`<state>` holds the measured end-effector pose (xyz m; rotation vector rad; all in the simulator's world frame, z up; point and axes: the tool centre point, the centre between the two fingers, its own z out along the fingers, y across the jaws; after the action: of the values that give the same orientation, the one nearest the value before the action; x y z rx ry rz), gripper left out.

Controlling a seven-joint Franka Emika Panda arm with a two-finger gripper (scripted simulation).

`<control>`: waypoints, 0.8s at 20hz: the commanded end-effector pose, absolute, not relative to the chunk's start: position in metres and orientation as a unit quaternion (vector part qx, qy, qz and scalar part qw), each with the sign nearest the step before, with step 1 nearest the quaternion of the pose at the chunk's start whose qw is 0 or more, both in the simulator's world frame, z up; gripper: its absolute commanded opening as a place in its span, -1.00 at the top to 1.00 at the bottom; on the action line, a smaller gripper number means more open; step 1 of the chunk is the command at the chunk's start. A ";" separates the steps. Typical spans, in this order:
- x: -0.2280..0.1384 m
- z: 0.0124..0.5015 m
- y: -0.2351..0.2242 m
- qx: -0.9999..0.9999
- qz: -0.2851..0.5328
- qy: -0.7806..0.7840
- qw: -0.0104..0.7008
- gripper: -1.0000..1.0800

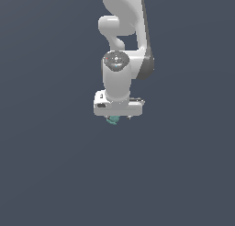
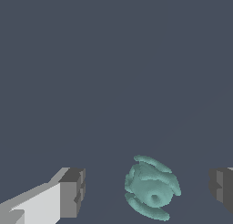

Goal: Pick up the object and move it to a goal position.

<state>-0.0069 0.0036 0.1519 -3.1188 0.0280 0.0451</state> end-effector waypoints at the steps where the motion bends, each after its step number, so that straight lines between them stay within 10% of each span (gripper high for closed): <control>1: -0.007 0.152 0.004 -1.000 0.014 0.009 0.011 -0.92; 16: 0.003 0.164 -0.019 -1.000 -0.001 0.016 0.010 -0.92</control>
<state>0.0042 -0.0198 0.1652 -3.1206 0.0435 -0.0062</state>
